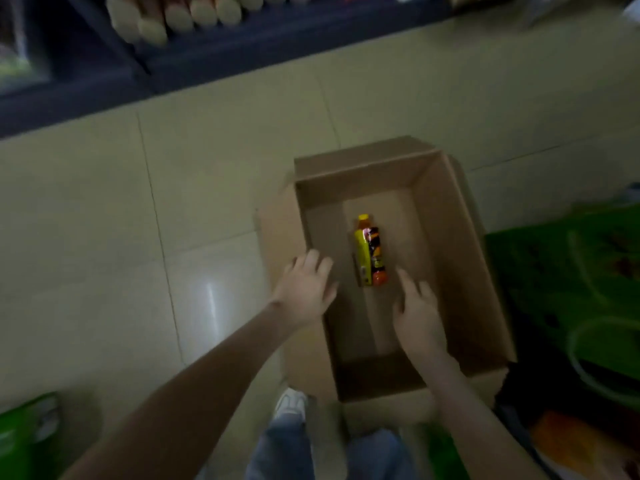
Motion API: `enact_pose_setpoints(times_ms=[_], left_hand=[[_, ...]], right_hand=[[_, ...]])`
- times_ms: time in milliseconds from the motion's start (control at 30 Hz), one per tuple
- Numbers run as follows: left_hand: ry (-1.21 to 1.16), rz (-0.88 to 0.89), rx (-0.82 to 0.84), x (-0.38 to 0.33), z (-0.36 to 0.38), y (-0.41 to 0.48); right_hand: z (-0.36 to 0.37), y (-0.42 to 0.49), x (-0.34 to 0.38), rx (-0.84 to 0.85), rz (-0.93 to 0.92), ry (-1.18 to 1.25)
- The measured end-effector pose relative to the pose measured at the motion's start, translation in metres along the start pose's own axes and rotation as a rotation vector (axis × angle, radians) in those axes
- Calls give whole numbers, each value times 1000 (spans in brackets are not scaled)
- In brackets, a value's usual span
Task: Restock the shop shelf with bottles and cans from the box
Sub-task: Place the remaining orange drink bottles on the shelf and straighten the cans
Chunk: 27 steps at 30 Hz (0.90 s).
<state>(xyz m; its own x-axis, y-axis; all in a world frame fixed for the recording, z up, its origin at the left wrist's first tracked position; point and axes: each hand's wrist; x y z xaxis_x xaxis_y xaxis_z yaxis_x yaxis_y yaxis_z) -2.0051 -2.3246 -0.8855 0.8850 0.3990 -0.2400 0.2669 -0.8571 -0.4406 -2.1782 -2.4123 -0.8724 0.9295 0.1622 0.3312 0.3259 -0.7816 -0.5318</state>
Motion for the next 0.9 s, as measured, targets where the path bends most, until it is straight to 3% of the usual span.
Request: enact_pose_setpoints(times_ms=[133,267,367,533,633,767,833,900], left_hand=[[27,29,22,21,94,59],[43,131,-170,33,139,70],[83,151,-240,36,144,69],[209,129,5,24,129,67],[-14,99,81,19,109,55],[-461,-121,67,-2,47,22],[-688,-232,144,-24,-3,0],[-869,-284,301,-54,-61,-24]], right_hand=[[88,100,-28,39,-81,-6],[164,173,-38,82,-211,-73],[195,202,-36,77,-117,-237],[181,215,-39,120,23,-178],[151,198,-44,155,117,28],[74,101,-41,181,280,677],[14,36,-28,235,349,991],[-46,-30,-12,238,344,1147]])
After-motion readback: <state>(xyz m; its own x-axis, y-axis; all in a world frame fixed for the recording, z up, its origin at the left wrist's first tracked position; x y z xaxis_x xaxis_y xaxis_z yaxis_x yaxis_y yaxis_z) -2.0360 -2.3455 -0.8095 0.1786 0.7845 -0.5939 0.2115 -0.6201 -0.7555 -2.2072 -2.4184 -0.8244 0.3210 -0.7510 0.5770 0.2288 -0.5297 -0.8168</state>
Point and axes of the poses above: each hand's wrist, its own y-axis towards the middle knuckle, its own z-axis out of the palm, x = y × z, and after that the axes turned 3 degrees about -x, right-handed
